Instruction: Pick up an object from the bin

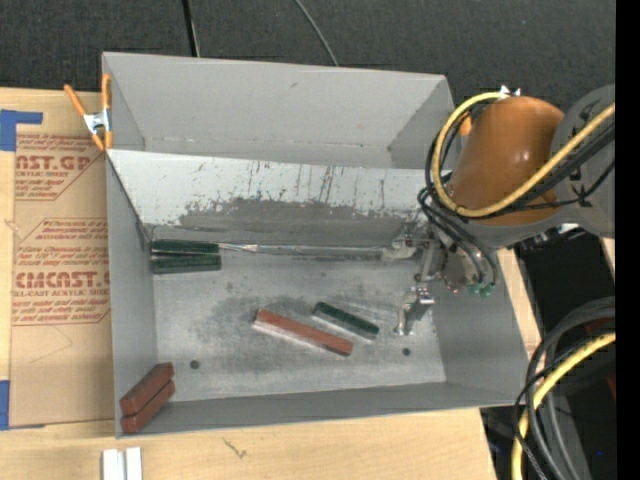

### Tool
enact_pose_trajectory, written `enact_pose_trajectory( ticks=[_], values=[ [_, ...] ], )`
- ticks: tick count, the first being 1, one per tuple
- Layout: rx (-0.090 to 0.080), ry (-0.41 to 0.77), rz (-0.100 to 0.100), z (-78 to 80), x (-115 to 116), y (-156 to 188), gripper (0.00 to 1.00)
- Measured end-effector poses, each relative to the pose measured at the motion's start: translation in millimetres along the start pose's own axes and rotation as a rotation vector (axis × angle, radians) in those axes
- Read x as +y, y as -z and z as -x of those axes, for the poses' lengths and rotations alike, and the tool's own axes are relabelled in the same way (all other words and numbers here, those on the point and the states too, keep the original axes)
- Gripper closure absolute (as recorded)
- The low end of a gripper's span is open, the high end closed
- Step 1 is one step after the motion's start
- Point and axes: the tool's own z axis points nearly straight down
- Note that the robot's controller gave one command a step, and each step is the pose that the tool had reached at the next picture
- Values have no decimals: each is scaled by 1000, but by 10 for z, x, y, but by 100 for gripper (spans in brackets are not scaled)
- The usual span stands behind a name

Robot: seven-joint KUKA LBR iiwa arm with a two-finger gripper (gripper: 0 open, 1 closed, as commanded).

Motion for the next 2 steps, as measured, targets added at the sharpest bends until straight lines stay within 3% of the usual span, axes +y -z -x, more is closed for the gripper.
enact_pose_trajectory(
  ticks=[1,2],
  values=[
    [8,9,1,-47,77,-423,0],
    [-14,104,-4,516,127,-1072,100]
  ],
)
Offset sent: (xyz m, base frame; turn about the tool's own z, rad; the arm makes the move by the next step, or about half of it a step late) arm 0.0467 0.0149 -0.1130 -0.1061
